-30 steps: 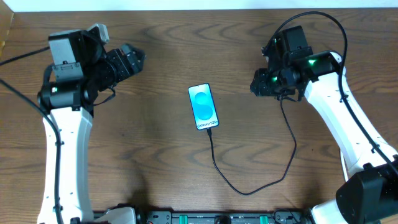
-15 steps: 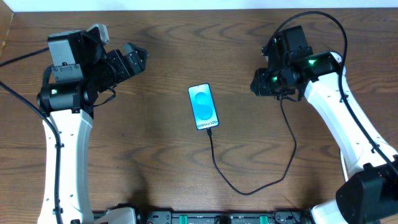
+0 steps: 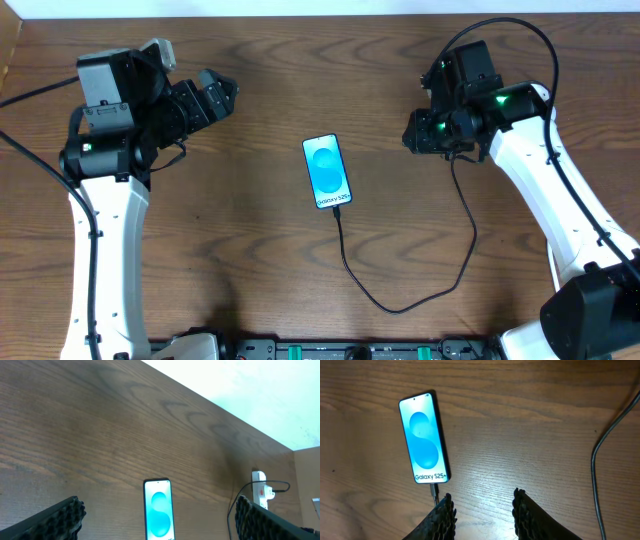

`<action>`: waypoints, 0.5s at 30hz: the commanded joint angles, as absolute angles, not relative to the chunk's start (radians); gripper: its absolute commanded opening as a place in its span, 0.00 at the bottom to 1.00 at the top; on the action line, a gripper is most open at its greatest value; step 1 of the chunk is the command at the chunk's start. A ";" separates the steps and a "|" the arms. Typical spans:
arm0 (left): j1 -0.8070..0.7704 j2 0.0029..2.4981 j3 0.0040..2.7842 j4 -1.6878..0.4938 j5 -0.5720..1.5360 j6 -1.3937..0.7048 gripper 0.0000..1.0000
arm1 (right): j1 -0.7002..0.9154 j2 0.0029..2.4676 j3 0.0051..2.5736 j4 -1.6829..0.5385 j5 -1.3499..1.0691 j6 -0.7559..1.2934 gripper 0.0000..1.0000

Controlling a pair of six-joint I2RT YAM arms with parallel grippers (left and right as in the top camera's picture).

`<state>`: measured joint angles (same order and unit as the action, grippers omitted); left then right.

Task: Plug charger to phone and switch on socket
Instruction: 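Move the right gripper right toward the white power strip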

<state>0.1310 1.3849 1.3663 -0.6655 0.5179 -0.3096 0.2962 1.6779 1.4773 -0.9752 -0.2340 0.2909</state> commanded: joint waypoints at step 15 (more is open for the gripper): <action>0.134 1.386 1.372 -0.666 0.524 -0.296 0.98 | 0.285 1.653 1.489 -0.987 -0.246 0.318 0.39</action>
